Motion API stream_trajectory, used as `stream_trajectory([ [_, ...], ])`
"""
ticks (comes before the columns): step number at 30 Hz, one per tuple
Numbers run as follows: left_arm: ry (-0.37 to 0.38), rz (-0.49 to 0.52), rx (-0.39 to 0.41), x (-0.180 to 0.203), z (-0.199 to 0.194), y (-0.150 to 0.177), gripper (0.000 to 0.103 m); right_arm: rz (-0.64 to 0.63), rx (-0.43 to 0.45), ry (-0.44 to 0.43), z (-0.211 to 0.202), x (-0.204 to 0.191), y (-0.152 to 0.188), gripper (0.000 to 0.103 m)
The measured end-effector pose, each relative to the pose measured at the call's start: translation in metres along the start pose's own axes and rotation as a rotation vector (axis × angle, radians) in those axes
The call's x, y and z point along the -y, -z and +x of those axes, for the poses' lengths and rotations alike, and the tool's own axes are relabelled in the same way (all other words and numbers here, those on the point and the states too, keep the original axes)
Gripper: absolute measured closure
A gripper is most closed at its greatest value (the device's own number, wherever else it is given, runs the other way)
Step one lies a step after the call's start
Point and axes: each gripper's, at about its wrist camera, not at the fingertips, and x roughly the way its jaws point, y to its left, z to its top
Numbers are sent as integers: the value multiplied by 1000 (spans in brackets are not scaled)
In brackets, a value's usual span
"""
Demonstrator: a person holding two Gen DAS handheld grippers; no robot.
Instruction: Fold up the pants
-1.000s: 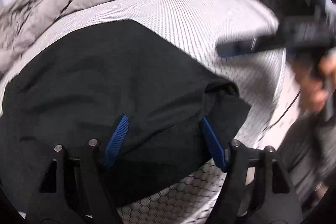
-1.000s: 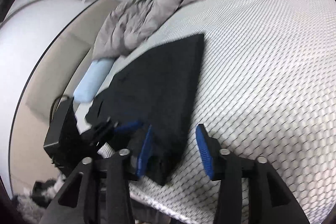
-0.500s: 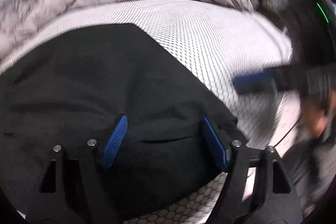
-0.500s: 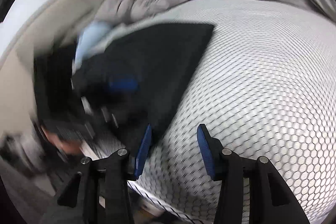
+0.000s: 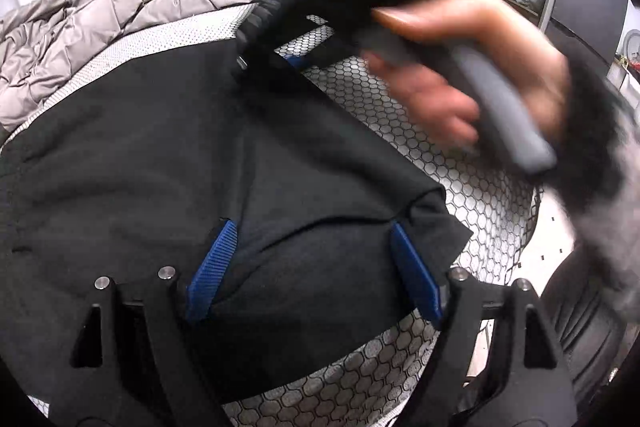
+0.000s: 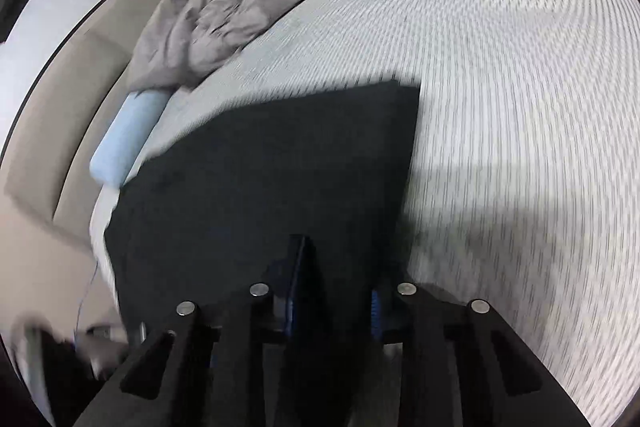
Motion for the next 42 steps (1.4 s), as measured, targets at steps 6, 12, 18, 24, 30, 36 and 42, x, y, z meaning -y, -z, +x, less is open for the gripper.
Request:
stream_trajectory([
  [6,15,18,-13,-4,0,0,25,68,29,47,38,22,-65,77],
  [12,50,13,-24,-14,-12,-3,24,157,50,-89,-14,46,-38,54],
  [18,95,-130,24,-64,-50,-6,24,226,12,-203,-37,40,47,54],
  [24,-32,-280,86,-137,-72,-10,24,107,86,-108,-34,7,55,85],
  [30,-81,-333,64,-170,-66,-12,24,-70,123,140,-23,-18,13,81],
  [36,-115,-174,31,-149,-33,-33,24,-209,176,236,-47,-47,39,72],
  [42,-129,-99,-61,-142,-5,-25,24,-306,129,170,-41,-74,63,70],
])
